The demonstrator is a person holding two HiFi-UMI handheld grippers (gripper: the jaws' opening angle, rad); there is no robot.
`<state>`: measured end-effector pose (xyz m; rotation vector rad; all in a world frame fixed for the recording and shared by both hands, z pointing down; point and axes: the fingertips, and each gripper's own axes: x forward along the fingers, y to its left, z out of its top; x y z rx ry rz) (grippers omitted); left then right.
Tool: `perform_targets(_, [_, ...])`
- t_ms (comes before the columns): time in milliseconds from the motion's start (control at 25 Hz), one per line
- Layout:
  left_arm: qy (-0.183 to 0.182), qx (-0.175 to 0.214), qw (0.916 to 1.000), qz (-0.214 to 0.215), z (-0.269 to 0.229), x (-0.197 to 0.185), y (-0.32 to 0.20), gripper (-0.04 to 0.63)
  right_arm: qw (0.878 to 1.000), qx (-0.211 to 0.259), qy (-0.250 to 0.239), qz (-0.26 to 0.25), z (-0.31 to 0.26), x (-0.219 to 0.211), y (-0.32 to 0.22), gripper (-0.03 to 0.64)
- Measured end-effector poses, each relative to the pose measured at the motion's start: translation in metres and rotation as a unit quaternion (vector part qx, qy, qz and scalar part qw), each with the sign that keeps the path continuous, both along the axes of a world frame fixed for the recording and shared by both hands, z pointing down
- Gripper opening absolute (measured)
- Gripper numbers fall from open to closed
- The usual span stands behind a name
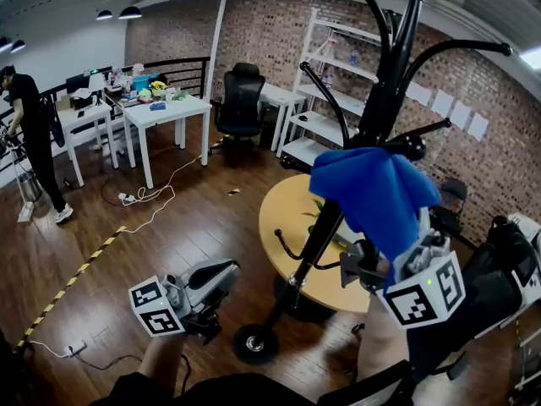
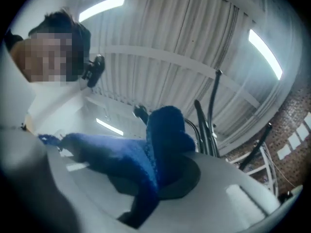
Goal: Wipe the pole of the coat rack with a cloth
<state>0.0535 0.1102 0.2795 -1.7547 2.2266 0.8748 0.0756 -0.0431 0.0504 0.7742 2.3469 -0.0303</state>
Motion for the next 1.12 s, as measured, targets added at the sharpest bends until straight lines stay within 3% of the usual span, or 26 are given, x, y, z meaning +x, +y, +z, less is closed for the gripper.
perform_targets(200, [0.010, -0.001, 0.9999, 0.007, 0.003, 0.002, -0.003, 0.002, 0.989, -0.001, 0.141, 0.050, 0.059, -0.086, -0.020, 0.028])
perform_targets(520, [0.038, -0.013, 0.9988, 0.028, 0.024, 0.002, -0.022, 0.002, 0.969, -0.015, 0.241, 0.047, 0.197, -0.086, -0.036, 0.026])
perform_targets(840, [0.046, -0.022, 0.9977, 0.044, 0.030, 0.002, -0.039, 0.002, 0.907, -0.024, 0.419, 0.035, 0.358, -0.096, -0.039, 0.026])
perform_targets(960, [0.046, -0.024, 0.9973, 0.052, 0.030, 0.002, -0.047, 0.002, 0.882, -0.009, 0.471, 0.017, 0.386, -0.089, -0.029, 0.026])
perform_targets(1120, [0.042, -0.032, 0.9967, 0.062, 0.030, 0.001, -0.060, 0.002, 0.861, 0.008, 0.507, -0.042, 0.388, -0.060, -0.010, 0.027])
